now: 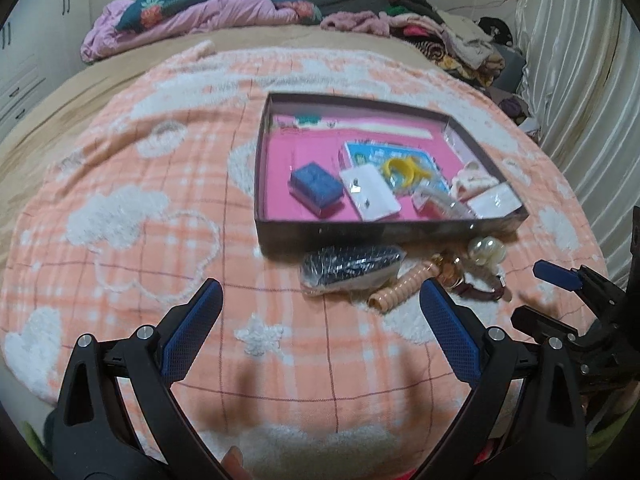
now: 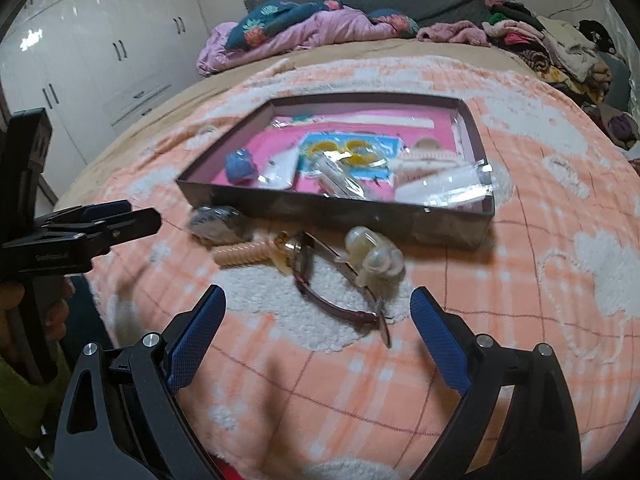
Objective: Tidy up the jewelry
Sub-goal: 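Grasp the black beaded bag with the left tool while the right grasps the red watch strap, then lower the black bag into the box with the left tool while the right carries the watch inside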
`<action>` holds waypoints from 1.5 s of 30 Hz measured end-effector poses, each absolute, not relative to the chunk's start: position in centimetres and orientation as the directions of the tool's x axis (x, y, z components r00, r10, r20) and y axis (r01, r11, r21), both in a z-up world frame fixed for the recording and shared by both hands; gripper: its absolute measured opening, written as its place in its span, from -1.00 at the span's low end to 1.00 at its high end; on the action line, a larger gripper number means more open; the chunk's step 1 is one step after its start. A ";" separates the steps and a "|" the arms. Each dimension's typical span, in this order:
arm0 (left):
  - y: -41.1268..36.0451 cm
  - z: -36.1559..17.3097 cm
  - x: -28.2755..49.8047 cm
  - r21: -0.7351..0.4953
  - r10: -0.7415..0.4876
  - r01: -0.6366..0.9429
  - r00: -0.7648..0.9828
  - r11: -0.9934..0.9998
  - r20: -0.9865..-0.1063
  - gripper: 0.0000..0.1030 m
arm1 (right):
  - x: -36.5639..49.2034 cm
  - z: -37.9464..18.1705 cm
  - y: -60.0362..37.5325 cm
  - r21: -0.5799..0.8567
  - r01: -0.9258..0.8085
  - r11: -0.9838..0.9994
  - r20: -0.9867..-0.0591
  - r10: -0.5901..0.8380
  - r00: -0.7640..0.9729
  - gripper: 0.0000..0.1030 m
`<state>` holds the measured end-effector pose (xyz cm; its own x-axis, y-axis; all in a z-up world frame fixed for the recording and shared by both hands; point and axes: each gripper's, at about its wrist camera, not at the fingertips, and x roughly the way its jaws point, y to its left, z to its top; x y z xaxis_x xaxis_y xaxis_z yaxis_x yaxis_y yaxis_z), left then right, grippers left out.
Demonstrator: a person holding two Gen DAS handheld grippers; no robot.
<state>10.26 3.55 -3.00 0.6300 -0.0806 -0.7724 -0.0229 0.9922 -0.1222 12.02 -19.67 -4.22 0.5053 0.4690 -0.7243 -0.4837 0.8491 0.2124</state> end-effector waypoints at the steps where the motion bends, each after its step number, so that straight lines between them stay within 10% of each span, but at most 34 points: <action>1: 3.5 -3.3 10.4 -0.124 -0.082 -0.023 0.624 0.992 -0.777 0.79 | 12.2 -4.7 -19.7 0.211 -0.478 0.852 -0.729 0.463 0.504 0.80; 13: 3.7 -6.8 12.7 -0.198 -0.141 -0.040 0.566 0.979 -0.812 0.79 | 14.1 -8.1 -18.4 0.177 -0.458 0.871 -0.762 0.416 0.497 0.55; 26: 2.7 -8.0 15.2 -0.260 -0.183 -0.063 0.554 0.963 -0.812 0.81 | 13.0 -7.5 -18.4 0.319 -0.512 0.797 -0.723 0.554 0.413 -0.62; 28: 2.5 -8.0 15.3 -0.255 -0.177 -0.064 0.558 0.965 -0.810 0.79 | 12.5 -7.1 -18.1 0.307 -0.528 0.792 -0.721 0.556 0.413 -0.62; 30: 2.2 -8.0 15.3 -0.227 -0.157 -0.054 0.566 0.972 -0.809 0.35 | 12.1 -6.8 -18.0 0.304 -0.542 0.783 -0.719 0.562 0.409 -0.63; 45: 4.3 -4.6 12.1 -0.229 -0.153 -0.038 0.638 0.973 -0.755 0.27 | 10.4 -1.9 -19.6 0.314 -0.584 0.749 -0.620 0.627 0.472 -0.64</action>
